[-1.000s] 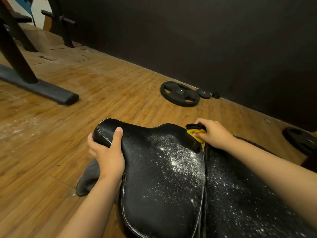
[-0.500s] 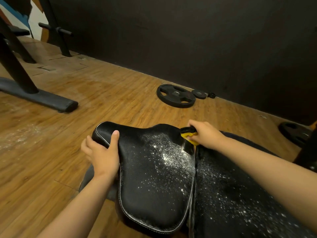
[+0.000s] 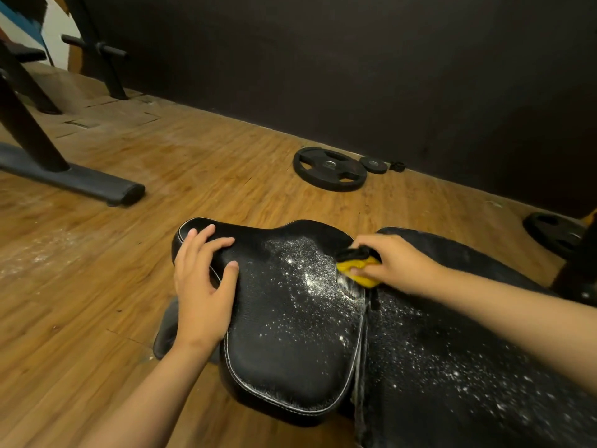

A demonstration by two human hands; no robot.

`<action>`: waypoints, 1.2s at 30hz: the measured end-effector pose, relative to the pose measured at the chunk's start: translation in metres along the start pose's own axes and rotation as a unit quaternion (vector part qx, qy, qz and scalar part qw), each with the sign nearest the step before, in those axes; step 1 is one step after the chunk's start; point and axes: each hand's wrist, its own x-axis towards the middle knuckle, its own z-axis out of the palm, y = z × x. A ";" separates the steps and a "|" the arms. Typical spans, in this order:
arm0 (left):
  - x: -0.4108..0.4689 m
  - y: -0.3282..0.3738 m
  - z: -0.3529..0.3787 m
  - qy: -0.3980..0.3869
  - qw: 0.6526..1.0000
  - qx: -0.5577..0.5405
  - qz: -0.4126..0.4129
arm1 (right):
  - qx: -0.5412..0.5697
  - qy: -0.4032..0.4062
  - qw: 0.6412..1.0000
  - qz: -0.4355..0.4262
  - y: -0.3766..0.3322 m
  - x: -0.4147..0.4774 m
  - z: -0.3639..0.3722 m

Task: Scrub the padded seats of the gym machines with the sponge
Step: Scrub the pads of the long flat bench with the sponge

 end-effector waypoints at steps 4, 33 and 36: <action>-0.002 0.000 -0.001 -0.006 1.000 -0.004 -0.001 | -0.055 0.054 0.995 0.059 0.011 0.040 -0.001; -0.001 -0.001 0.002 0.026 1.000 -0.011 -0.013 | -0.038 -0.012 0.997 -0.060 -0.040 0.003 0.015; -0.002 -0.001 0.002 0.024 1.000 -0.009 -0.013 | -0.099 0.073 0.992 0.028 -0.016 0.046 0.011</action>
